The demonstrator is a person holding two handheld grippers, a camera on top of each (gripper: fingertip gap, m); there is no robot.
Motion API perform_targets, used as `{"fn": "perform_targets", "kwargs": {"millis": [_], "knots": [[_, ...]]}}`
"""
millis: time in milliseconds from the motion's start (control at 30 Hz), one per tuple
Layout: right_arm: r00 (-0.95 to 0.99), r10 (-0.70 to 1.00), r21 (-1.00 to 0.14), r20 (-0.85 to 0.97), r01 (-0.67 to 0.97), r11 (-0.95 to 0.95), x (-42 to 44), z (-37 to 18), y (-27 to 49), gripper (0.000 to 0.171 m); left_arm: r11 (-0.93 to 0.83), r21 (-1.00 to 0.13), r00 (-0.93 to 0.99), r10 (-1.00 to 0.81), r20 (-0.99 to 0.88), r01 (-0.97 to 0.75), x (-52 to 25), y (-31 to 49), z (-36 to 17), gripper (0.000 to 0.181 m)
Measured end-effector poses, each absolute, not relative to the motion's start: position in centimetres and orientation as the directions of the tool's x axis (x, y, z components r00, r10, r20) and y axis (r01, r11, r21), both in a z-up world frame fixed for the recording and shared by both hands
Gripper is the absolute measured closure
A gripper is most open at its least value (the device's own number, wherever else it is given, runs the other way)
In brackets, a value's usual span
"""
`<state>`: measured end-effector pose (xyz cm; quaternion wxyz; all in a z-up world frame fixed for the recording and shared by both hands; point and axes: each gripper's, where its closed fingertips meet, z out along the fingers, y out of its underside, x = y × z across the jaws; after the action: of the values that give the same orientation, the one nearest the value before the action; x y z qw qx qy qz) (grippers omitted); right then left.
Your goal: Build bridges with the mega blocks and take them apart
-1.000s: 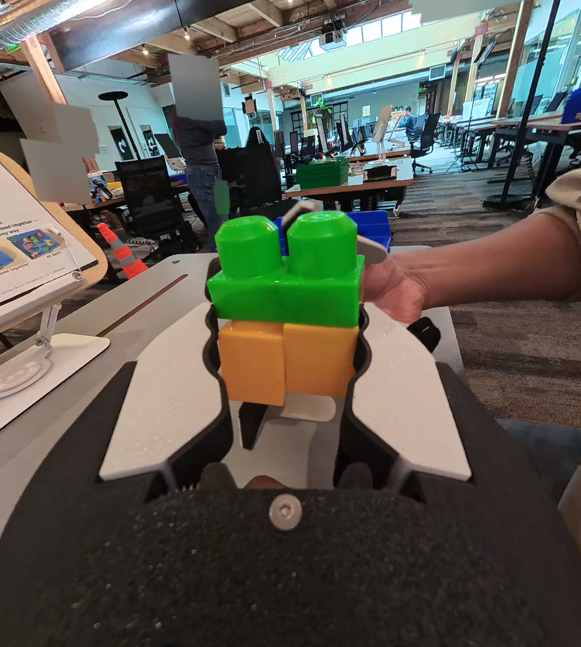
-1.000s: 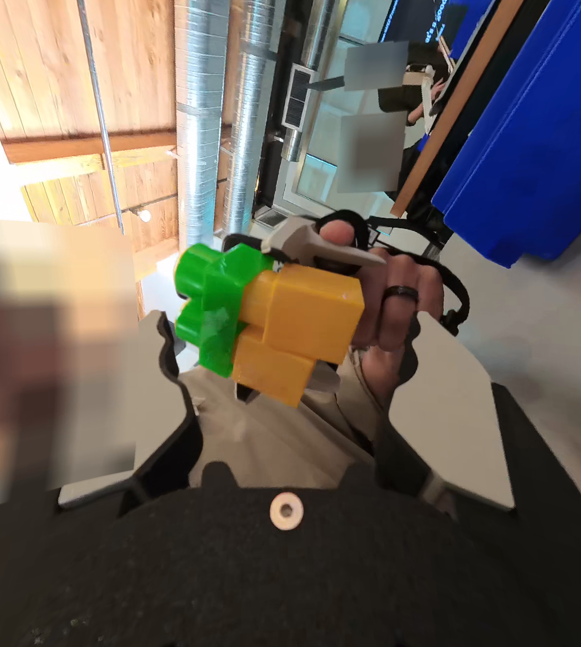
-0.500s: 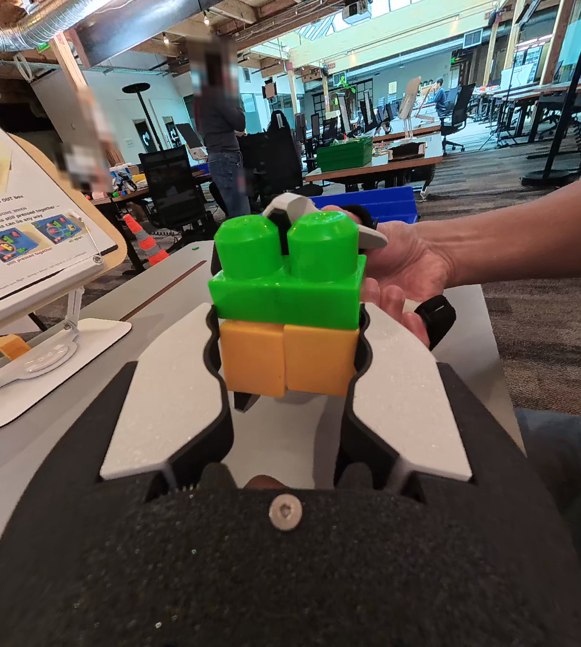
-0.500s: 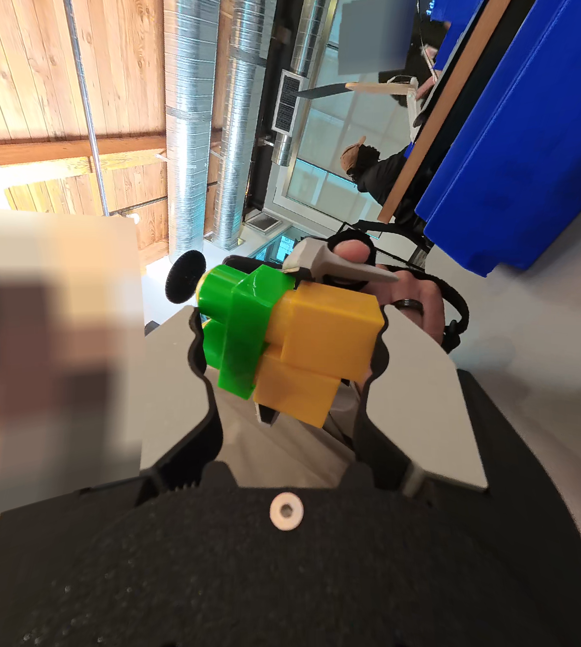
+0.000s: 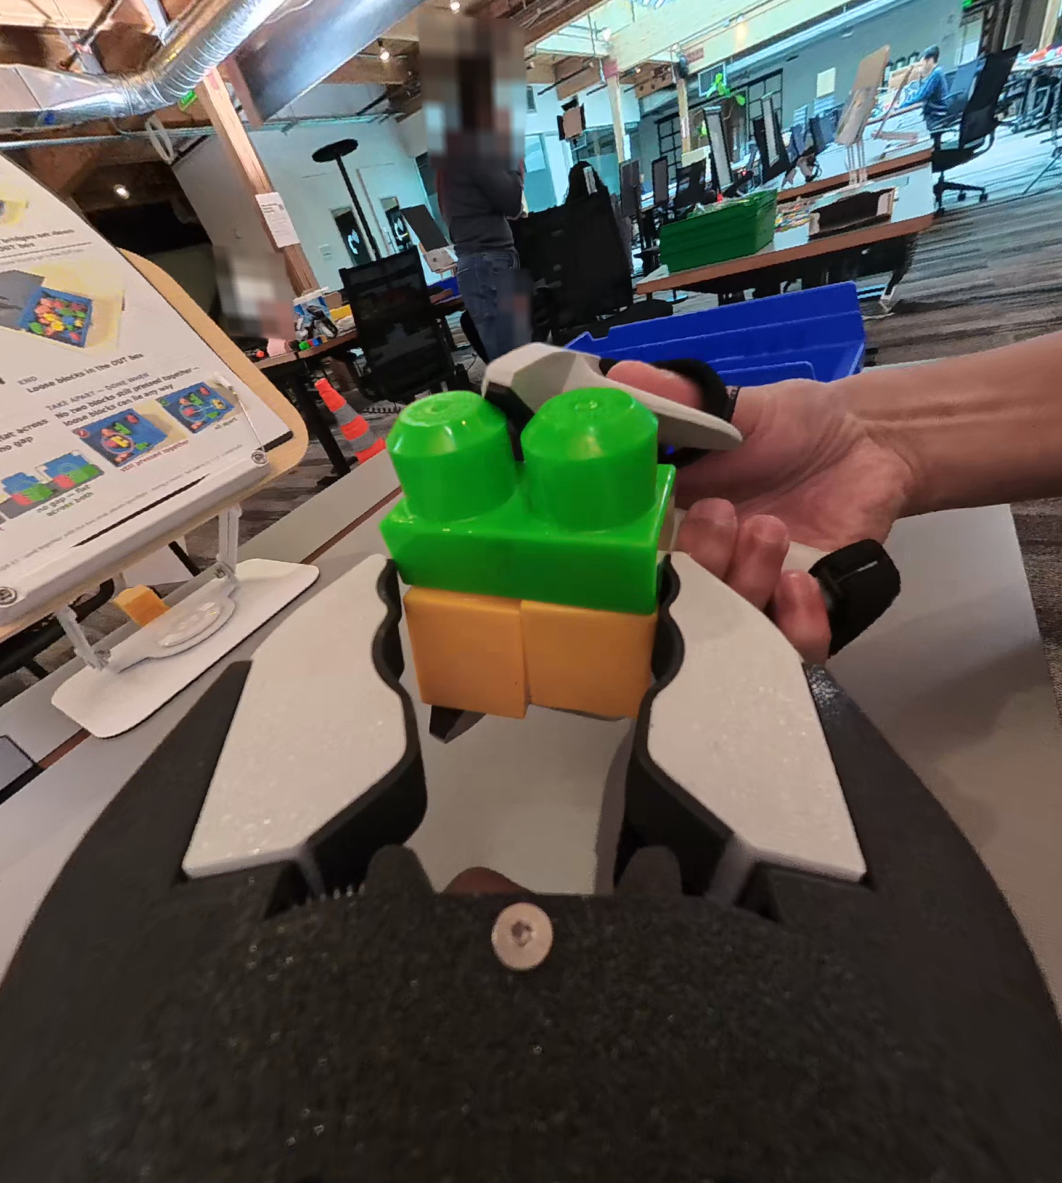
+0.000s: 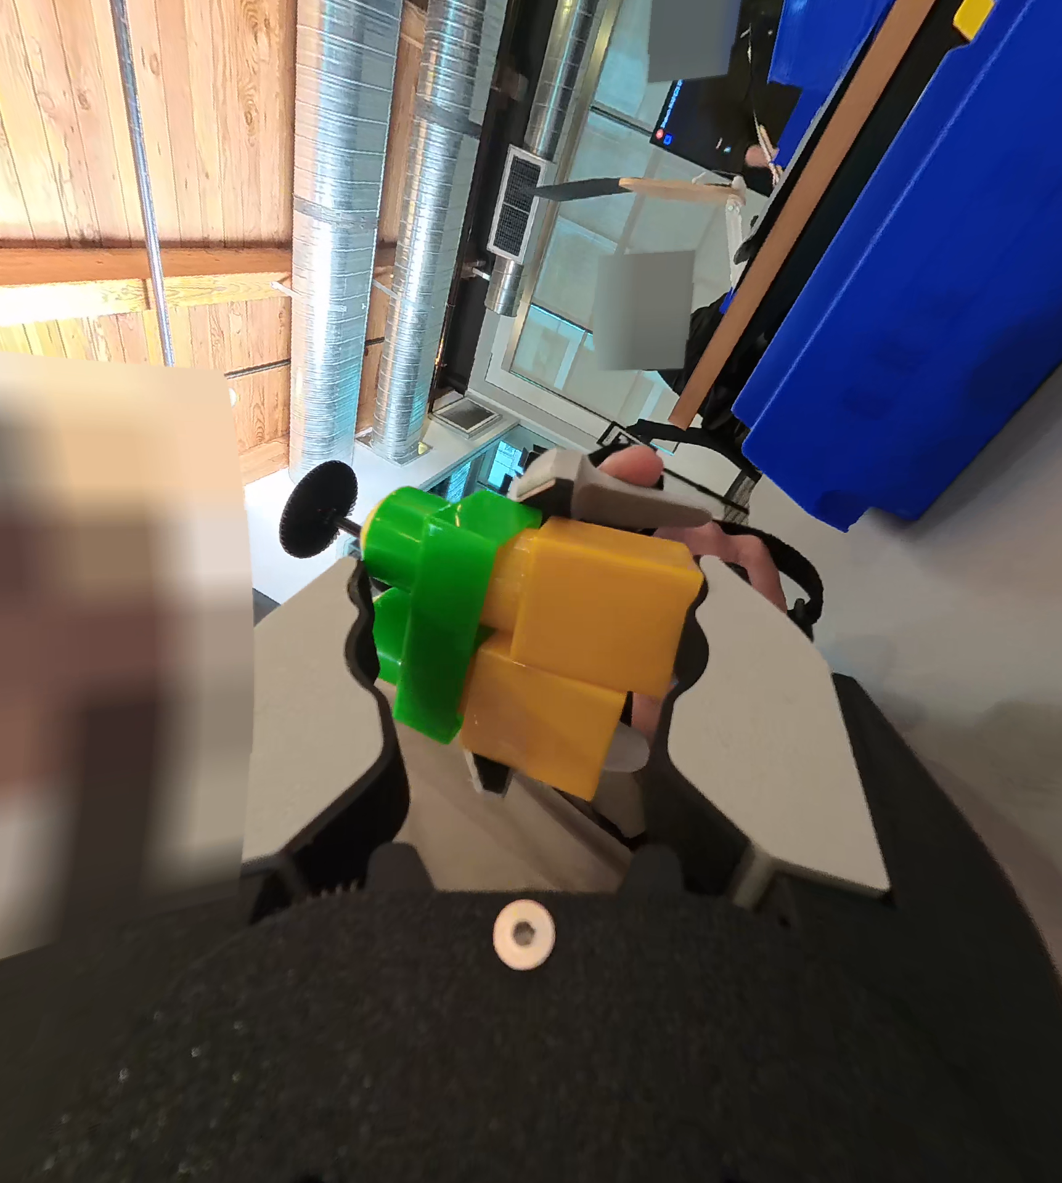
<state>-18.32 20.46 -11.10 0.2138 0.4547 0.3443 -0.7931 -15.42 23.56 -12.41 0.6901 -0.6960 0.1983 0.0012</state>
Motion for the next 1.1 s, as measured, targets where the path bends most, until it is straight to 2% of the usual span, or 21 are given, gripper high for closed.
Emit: {"fn": "perform_targets", "kwargs": {"millis": [333,700,867,933,1000,1100], "knots": [[-0.499,-0.074,-0.336,-0.864,0.679,-0.652,-18.5,-11.4,19.8,0.082,-0.051,-0.969,0.918,-0.335,-0.211,-0.241,-15.1,23.6,-14.0,0.098],[-0.493,-0.126,-0.323,-0.861,0.721,-0.613,-18.0,-11.2,18.9,0.082,-0.005,-0.959,0.904,-0.336,-0.264,-0.282,-15.2,22.8,-13.6,0.101],[-0.463,-0.1,-0.317,-0.881,0.734,-0.601,-17.6,-11.8,18.9,0.08,-0.017,-0.94,0.905,-0.276,-0.323,-0.34,-16.2,22.7,-13.8,0.101],[-0.457,-0.085,-0.318,-0.885,0.728,-0.607,-17.6,-12.0,19.3,0.088,-0.005,-0.947,0.91,-0.279,-0.308,-0.322,-16.4,22.5,-13.6,0.101],[-0.461,-0.068,-0.328,-0.885,0.72,-0.612,-17.7,-12.3,19.5,0.103,0.0,-0.944,0.909,-0.271,-0.316,-0.329,-16.4,22.6,-13.5,0.101],[-0.466,-0.069,-0.328,-0.882,0.713,-0.62,-17.7,-12.2,19.6,0.103,-0.001,-0.942,0.907,-0.269,-0.324,-0.336,-16.3,22.6,-13.4,0.101]]}}
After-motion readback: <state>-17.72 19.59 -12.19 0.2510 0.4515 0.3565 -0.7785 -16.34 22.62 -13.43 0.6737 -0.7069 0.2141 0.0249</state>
